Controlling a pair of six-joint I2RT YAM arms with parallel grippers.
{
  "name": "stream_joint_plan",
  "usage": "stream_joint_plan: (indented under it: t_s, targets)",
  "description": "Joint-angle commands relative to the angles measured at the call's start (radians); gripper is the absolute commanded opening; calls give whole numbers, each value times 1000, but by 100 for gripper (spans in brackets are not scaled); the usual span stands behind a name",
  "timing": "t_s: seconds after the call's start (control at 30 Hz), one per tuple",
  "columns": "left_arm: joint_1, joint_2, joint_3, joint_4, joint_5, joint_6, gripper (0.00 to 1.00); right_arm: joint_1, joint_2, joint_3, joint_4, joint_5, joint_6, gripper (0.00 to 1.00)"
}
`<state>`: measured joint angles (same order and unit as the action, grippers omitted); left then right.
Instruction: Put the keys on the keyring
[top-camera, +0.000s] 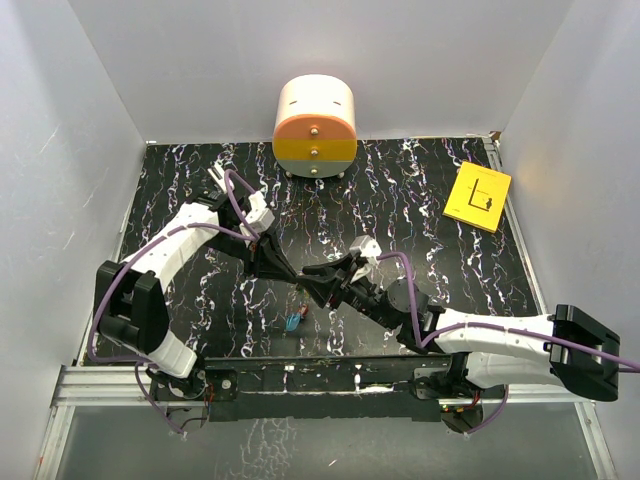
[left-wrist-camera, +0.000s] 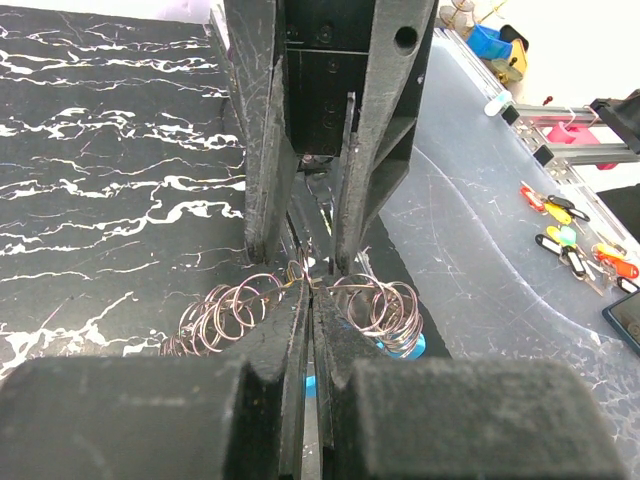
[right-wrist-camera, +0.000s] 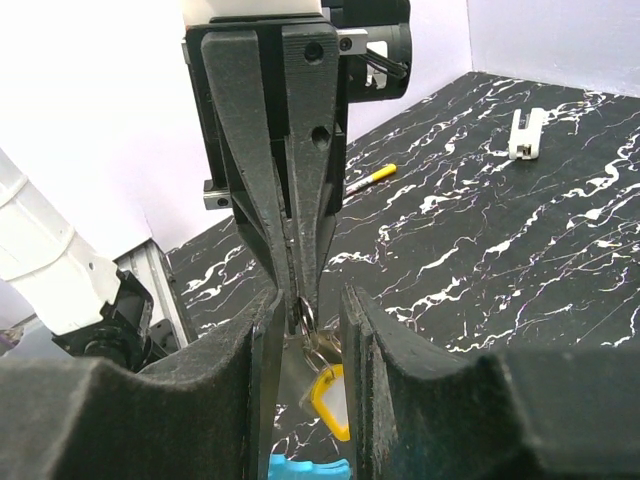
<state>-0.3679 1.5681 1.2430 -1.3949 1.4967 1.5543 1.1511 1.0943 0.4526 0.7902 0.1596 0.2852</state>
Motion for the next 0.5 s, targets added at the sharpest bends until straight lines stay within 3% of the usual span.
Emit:
stream_joint_plan:
  t_s: [0.0, 0.33, 0.47]
  targets:
    - [5, -62, 10, -19, 157, 11, 0, 5, 1, 3, 109, 4, -11, 34]
    - [5, -67, 1, -19, 169, 7, 0, 6, 13, 7, 135, 2, -12, 32]
    - [4, -67, 5, -20, 170, 9, 0, 5, 24, 12, 133, -1, -12, 23]
